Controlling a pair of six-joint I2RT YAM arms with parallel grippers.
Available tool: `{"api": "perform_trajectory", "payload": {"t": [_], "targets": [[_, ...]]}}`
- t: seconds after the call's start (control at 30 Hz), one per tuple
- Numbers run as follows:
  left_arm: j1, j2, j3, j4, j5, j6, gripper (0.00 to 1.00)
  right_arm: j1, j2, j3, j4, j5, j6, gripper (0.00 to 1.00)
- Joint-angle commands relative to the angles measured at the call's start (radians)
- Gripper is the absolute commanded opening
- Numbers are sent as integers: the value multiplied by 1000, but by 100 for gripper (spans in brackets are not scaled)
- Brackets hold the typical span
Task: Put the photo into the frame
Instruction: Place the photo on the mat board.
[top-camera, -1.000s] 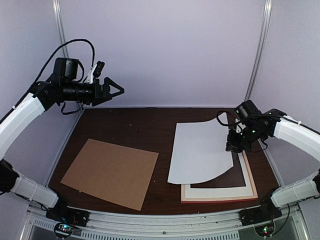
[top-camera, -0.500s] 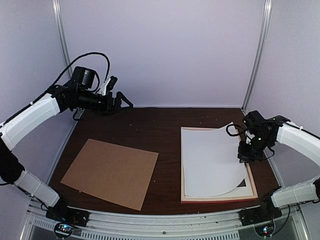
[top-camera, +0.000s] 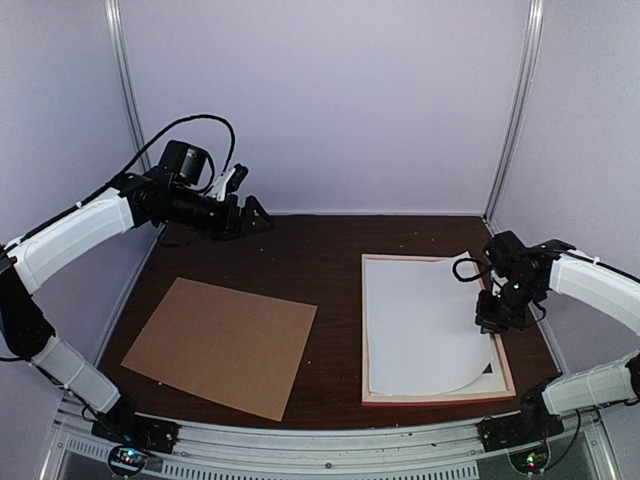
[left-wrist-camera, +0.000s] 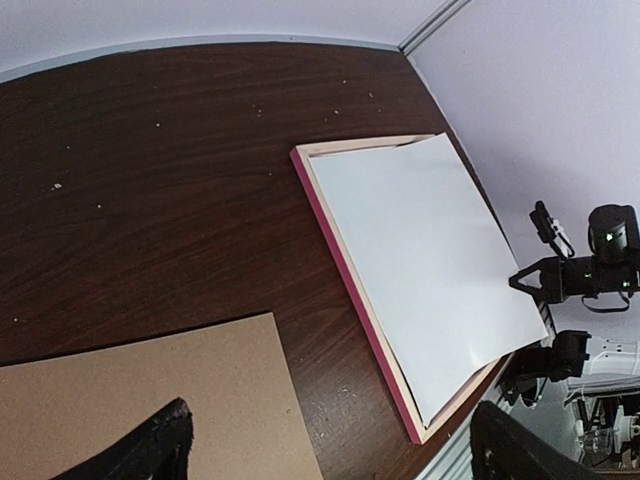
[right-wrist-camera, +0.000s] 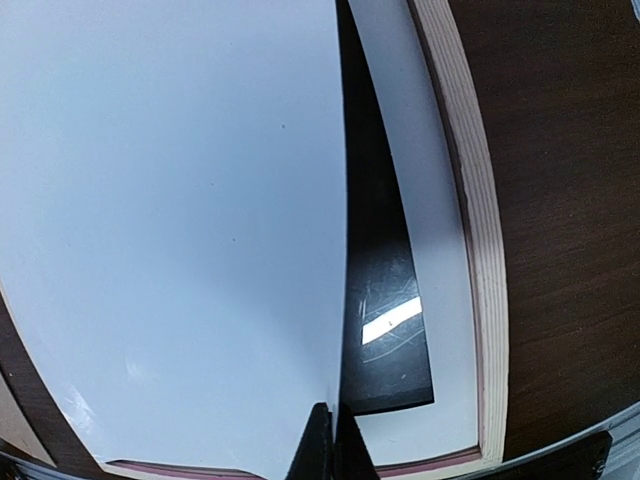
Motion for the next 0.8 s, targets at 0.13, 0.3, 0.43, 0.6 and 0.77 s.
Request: {"api": "perform_trajectory", "payload": {"t": [0.13, 0.3, 0.43, 0.6, 0.77], "targets": [[-21, 8, -16, 25, -19, 8, 97, -13, -28, -8, 23, 75, 22, 0], [-23, 10, -15, 24, -23, 8, 97, -17, -56, -28, 40, 84, 46, 0], [-24, 12, -16, 24, -27, 8, 97, -18, -74, -45, 52, 80, 63, 0], [-24, 14, -15, 24, -27, 8, 97, -17, -67, -75, 94, 36, 76, 0], [-24, 15, -18, 24, -29, 8, 97, -17, -45, -87, 139, 8, 90, 0]]}}
